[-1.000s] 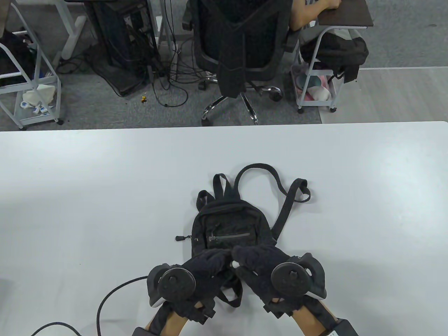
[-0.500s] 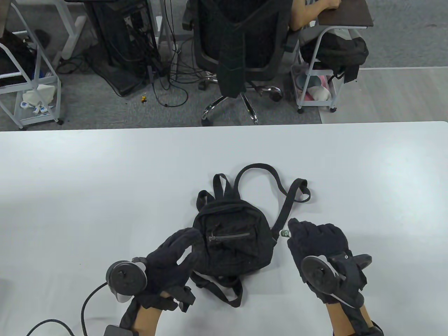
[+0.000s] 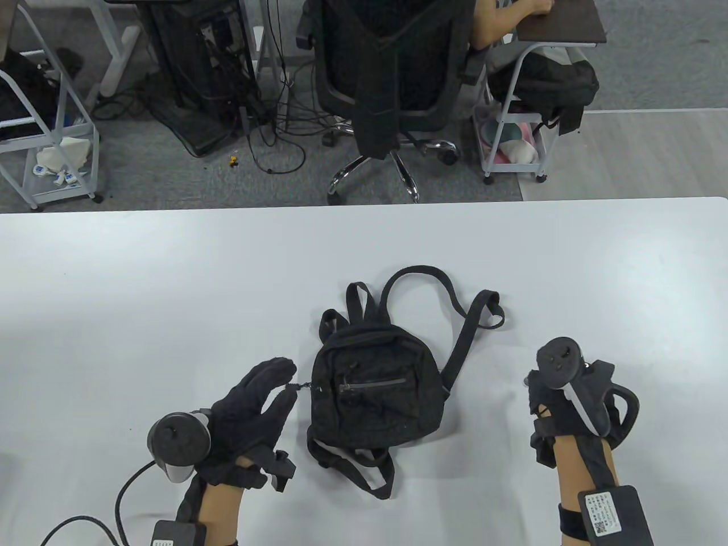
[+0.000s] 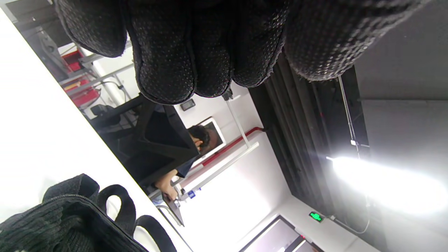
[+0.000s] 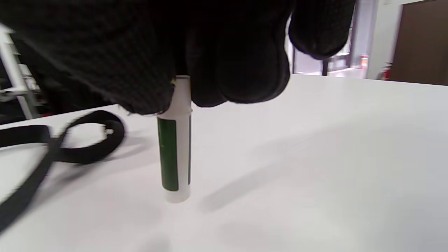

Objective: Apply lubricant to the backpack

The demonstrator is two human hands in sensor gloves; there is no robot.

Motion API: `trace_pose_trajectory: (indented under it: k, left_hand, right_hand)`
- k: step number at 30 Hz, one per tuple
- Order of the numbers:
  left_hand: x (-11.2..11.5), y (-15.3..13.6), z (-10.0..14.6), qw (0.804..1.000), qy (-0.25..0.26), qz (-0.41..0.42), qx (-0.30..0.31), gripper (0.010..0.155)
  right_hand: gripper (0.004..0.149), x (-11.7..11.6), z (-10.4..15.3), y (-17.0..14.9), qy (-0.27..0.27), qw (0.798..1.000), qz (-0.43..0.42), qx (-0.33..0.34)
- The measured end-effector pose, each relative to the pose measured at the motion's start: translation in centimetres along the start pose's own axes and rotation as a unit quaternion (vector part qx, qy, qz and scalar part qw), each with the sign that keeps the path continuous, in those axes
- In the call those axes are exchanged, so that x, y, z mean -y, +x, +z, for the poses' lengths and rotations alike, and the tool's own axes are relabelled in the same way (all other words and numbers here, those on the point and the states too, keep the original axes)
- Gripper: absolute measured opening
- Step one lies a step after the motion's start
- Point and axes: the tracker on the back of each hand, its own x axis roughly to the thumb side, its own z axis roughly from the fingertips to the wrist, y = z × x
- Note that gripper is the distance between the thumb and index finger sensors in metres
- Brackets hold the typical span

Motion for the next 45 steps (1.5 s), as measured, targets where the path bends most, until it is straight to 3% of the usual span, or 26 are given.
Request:
trace_pose_trajectory:
  k: [6, 17, 22, 27, 33, 38, 45]
  left_hand:
    - [-0.3, -0.6, 0.2, 0.999, 0.011, 0.029, -0.016, 0.059]
    - [-0.4, -0.5, 0.0, 0.999, 0.011, 0.033, -0.018, 0.059]
    - [-0.3, -0.5, 0.0, 0.999, 0.010, 0.034, -0.017, 0.059]
    - [-0.1, 0.1, 0.0, 1.000, 0.004, 0.031, -0.006, 0.061]
    - [0.4, 1.6, 0.3, 0.999, -0.008, 0.038, 0.021, 0.070]
    - [0.7, 2.9, 0.4, 0.998, -0.018, 0.026, 0.053, 0.073]
    - [1.5, 4.0, 0.8, 0.997, -0.019, 0.015, 0.070, 0.071]
  right_hand:
    - [0.047, -0.6, -1.3, -1.9, 0.026, 0.996, 0.020, -0.078]
    - [0.056, -1.3, -1.7, -2.1, 0.045, 0.996, 0.017, -0.077]
    - [0.059, -0.4, -1.6, -2.9, 0.052, 0.996, -0.026, -0.073]
    - [0.062, 1.7, -0.3, -2.9, 0.027, 0.995, -0.096, -0.021]
    - [0.062, 4.1, 2.4, -1.1, -0.061, 0.990, -0.113, 0.054]
    - [0.063, 5.6, 4.9, 0.2, -0.124, 0.965, -0.184, 0.140]
    - [0.061, 6.0, 7.6, 2.5, -0.127, 0.881, -0.328, 0.317]
